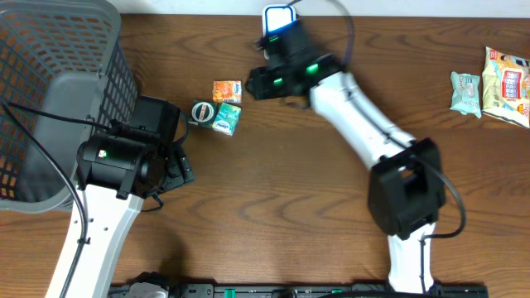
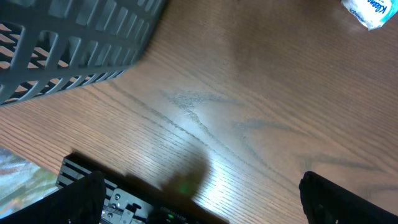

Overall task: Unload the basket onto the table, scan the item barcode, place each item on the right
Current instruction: 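Reach the right gripper to the small green box and grasp it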

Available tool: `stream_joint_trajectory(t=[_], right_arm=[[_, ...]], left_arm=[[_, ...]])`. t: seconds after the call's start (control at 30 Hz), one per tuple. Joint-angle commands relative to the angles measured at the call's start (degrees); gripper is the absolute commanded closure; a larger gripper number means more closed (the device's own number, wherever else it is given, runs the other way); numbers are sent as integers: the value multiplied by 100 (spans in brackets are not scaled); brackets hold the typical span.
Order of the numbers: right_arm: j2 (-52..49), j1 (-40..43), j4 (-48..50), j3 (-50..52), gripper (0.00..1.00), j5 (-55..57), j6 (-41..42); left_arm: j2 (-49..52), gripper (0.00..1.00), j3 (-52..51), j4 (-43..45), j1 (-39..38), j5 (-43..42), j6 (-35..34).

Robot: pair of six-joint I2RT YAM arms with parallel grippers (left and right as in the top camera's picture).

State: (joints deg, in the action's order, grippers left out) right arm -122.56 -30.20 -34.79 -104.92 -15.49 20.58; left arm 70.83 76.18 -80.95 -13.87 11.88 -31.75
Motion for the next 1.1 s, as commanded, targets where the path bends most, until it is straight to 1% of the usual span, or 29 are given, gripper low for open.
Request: stream_joint_trajectory(t=[0.0, 0.1, 0.2, 0.37, 0.53, 0.7, 0.9, 1.07], right_arm=[[-267, -544, 188, 48, 70, 1364, 693], [-498, -901, 382, 48, 87, 1716, 813], [-745, -1119, 553, 48, 98, 1707, 813], [-1204, -1325, 706, 48, 99, 1707, 811], [-1340, -1305, 289, 46, 99, 2122, 807], [-1139, -1202, -588, 24, 99, 2879, 807], [-643, -1067, -2022, 24, 99, 3930, 809], [-46, -1110, -2260, 24, 98, 3751, 354]], left_arm=[[-11, 2, 4, -20, 28, -28, -72], [-11, 2, 4, -20, 28, -31, -72], [-11, 2, 4, -20, 28, -31, -72], [-11, 2, 4, -20, 28, -28, -72], [-11, 2, 4, -20, 28, -28, -72], [-11, 2, 4, -20, 28, -31, -72], [-11, 3, 4, -20, 28, -28, -72], [-11, 2, 4, -20, 28, -31, -72]])
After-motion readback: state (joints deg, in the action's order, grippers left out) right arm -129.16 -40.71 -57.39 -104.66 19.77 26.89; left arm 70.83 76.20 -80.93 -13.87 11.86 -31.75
